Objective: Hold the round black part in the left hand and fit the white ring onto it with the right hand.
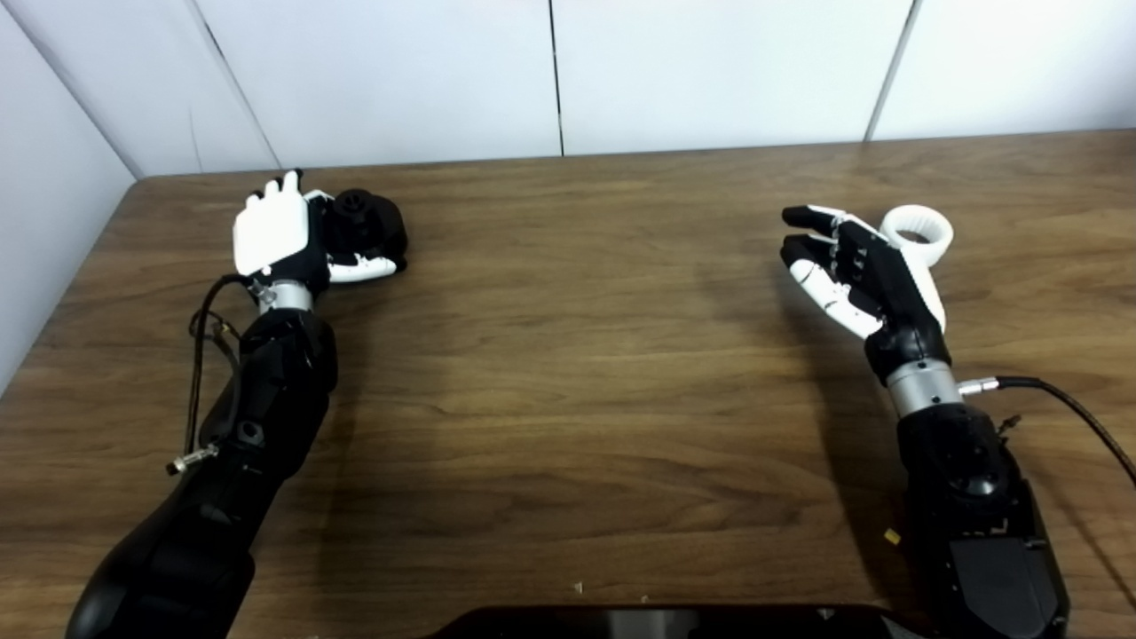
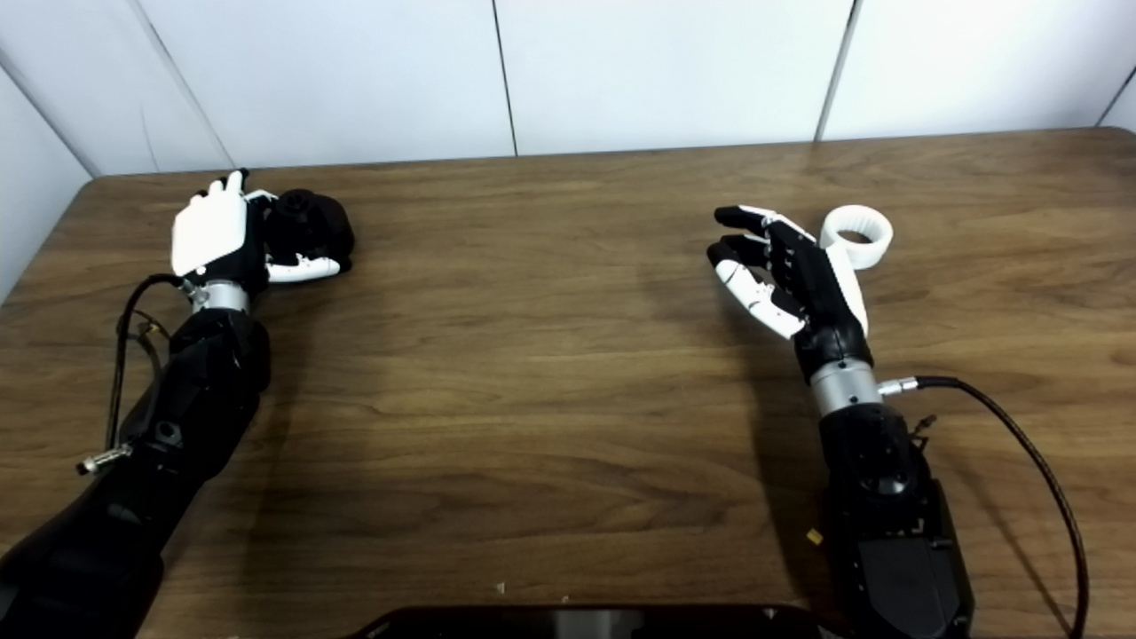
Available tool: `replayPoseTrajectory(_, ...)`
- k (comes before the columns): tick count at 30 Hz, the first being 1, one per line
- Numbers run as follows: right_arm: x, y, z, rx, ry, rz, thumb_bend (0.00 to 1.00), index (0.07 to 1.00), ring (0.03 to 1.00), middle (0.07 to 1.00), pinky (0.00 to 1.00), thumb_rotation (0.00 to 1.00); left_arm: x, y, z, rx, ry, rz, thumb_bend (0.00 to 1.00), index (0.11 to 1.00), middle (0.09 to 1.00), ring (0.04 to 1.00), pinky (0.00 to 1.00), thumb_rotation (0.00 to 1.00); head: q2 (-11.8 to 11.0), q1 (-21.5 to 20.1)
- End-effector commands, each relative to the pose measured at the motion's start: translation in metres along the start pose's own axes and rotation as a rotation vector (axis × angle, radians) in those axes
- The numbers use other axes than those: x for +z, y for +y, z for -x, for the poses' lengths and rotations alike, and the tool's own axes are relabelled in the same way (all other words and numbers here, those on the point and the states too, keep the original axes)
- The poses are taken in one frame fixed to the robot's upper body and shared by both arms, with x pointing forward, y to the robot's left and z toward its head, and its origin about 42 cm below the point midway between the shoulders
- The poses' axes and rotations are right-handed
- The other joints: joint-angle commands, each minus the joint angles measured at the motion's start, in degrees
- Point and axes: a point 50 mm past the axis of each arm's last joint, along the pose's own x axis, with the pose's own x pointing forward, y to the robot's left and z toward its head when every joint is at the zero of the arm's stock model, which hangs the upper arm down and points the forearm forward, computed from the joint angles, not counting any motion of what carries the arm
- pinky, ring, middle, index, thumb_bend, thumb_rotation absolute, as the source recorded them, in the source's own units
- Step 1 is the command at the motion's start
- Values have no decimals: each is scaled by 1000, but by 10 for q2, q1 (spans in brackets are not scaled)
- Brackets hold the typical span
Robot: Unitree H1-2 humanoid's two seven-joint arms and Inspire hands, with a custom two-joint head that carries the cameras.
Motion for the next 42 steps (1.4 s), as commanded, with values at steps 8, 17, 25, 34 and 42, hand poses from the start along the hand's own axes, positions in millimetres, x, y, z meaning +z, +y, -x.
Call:
replayPoseTrajectory(8,18,-3,-8,-3,-75,-5,484,732,746,802,749,480,4,1,6,12,-25,22,956,664,1000,1000,1000,392,3,2)
replayPoseTrajectory(17,20,-7,-10,-9,-73,13,515,732,748,798,758,510,19,-15,21,-43,-73,30,934,682,1000,1000,1000,430,4,5)
replayPoseTrajectory(25,23,-6,-11,-7,-79,17,515,735,741,800,752,503,33,-28,38,-78,-117,77,942,670,1000,1000,1000,411,4,4)
replayPoseTrajectory(34,23,-8,-15,-11,-103,32,514,727,720,789,708,508,49,-39,56,-136,-181,149,952,670,1000,1000,1000,414,4,4)
replayPoseTrajectory(42,24,-8,-16,-11,-102,37,517,731,729,788,709,521,63,-42,71,-168,-256,196,962,669,1000,1000,1000,427,4,5)
